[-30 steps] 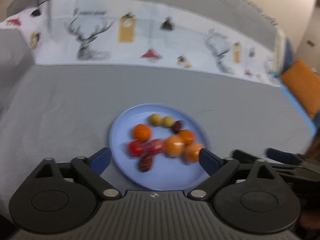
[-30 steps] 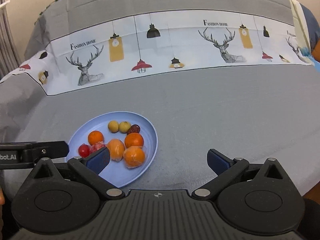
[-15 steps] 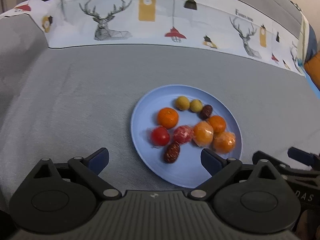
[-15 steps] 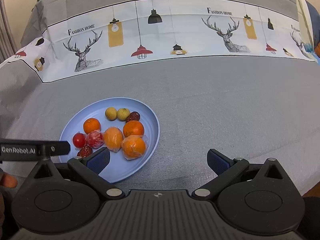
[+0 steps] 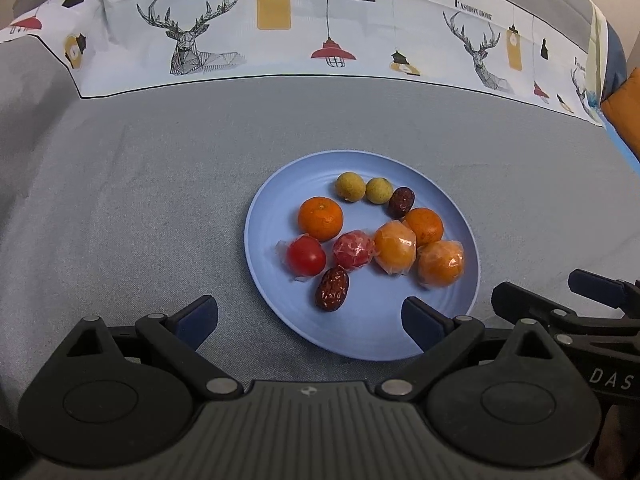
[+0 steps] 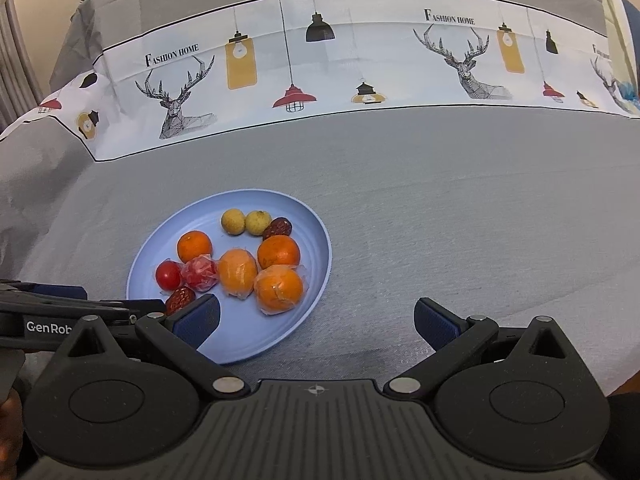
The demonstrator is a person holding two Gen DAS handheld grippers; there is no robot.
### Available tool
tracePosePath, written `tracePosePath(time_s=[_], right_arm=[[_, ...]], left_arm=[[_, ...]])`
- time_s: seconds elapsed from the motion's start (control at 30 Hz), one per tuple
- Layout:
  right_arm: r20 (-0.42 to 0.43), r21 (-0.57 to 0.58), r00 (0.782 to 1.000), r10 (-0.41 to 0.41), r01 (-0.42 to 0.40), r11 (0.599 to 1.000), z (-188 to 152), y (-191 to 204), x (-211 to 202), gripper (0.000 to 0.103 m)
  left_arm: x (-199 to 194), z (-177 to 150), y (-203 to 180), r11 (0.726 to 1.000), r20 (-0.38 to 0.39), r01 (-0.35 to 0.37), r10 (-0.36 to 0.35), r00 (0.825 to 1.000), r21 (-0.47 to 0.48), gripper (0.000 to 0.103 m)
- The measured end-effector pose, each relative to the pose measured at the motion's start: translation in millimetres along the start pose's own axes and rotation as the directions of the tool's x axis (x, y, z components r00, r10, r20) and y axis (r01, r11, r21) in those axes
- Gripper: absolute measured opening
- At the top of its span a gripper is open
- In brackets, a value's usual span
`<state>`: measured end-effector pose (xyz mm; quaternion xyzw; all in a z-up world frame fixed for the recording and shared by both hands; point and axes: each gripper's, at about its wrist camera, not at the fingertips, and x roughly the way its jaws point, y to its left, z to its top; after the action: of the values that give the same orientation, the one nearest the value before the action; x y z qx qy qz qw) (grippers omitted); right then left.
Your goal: Organize fruits
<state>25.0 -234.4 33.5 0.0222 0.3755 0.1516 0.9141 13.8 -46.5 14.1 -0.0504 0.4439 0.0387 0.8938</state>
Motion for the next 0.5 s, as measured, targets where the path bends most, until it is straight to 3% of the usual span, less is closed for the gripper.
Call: tracePosePath(time_s=[0.5], right_arm=[[-0.002, -0.008, 1.0, 0.017, -0.017, 1.0, 1.0, -1.2, 0.8, 0.102]], left_arm=[[4.0, -0.9, 0.4, 1.0, -0.02, -0.004, 0.004, 1.0, -0.008, 0.1]])
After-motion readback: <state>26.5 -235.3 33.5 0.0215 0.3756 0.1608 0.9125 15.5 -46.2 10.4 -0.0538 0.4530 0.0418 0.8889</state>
